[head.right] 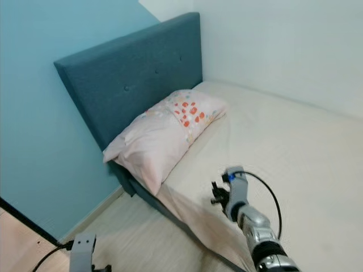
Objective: Clean up the room
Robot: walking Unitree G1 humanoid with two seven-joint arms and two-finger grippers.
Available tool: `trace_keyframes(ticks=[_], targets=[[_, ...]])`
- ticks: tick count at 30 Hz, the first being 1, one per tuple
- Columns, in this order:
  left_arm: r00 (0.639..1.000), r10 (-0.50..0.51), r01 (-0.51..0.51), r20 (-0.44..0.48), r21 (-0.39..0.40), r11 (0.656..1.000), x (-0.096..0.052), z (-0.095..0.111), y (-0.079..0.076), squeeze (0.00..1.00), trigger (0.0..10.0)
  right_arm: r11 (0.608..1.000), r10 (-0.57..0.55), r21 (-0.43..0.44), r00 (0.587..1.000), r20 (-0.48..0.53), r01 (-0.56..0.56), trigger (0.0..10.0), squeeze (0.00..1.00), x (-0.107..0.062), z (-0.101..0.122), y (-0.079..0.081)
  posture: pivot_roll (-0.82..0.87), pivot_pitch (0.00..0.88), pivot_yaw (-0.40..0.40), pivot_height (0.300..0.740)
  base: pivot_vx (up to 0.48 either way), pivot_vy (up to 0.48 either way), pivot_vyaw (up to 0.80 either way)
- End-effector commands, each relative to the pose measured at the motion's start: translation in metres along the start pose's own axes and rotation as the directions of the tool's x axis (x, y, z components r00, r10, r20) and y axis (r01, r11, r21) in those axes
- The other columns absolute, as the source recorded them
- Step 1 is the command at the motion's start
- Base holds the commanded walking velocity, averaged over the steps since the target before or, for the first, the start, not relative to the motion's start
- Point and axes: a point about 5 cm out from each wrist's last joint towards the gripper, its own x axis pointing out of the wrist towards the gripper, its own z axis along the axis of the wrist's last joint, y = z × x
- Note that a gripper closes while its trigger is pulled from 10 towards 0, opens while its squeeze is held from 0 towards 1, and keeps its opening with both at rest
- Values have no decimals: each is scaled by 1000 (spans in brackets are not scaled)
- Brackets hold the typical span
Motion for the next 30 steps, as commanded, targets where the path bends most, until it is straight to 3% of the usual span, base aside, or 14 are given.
trace_keyframes(ticks=[1,2,6,10,23,30], targets=[[999,1,0,-50,9,1000,-2,-12,0,0,10000,993,-41,-116,994,-100,30,0,0,-3,-16,-2,-45,23,45,740,0,0,0],[998,1,0,-64,23,1000,-2,-14,-1,0,10000,973,-113,-218,977,-180,73,10000,0,-10,-31,-10,-43,25,42,740,-390,285,0],[997,-2,6,-74,49,999,-2,-15,-4,0,10000,948,-193,-296,950,-245,117,10000,0,-21,-49,-21,-42,24,39,740,-392,283,402],[998,-23,25,-62,42,999,-2,-14,-7,0,10000,954,-203,-266,948,-245,136,10000,0,-23,-53,-22,-46,23,38,740,0,0,738],[995,-92,95,-45,72,993,-2,-13,-16,0,10000,958,-152,-271,970,-191,97,10000,0,-13,-42,-10,-41,16,36,740,0,0,725],[993,-115,118,-35,80,990,-2,-10,-17,0,10000,958,-77,-284,989,-124,39,10000,0,-3,-21,-1,-34,20,32,740,183,0,725]])
